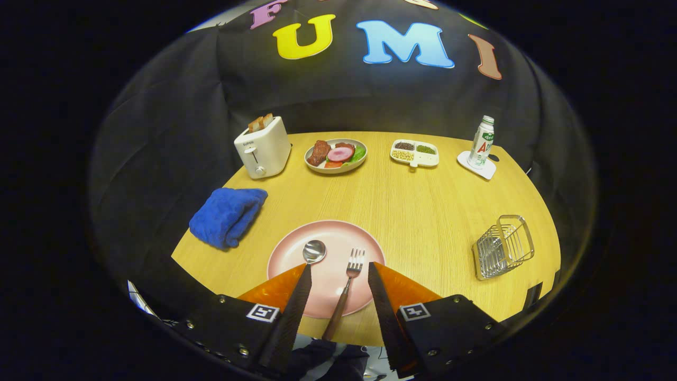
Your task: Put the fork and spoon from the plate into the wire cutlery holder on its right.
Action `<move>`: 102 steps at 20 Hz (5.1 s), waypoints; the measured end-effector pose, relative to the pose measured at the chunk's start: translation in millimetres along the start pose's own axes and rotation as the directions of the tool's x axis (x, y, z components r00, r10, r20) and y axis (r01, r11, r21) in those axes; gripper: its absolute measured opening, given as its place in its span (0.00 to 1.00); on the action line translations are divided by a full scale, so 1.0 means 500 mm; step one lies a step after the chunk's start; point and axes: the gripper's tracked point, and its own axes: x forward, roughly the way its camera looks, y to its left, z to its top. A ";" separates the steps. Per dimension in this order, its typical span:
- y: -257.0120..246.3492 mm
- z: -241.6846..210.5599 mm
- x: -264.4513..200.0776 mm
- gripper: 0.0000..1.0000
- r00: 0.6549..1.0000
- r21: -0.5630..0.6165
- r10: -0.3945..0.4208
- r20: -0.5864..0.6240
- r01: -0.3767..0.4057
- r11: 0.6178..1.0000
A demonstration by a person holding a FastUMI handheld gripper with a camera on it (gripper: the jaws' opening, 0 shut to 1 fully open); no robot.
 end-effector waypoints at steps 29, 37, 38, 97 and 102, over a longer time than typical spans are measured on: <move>0.006 -0.166 0.129 0.38 0.950 -0.053 -0.020 -0.312 0.004 0.999; 0.013 -0.177 0.147 0.07 0.942 0.024 0.015 -0.336 -0.007 1.000; 0.016 -0.175 0.147 0.06 0.943 0.035 0.022 -0.333 -0.011 0.999; -0.526 -0.059 -0.107 0.12 0.823 0.266 -0.122 -0.555 0.315 0.911; -0.524 -0.056 -0.113 0.28 0.838 0.286 -0.118 -0.532 0.309 0.907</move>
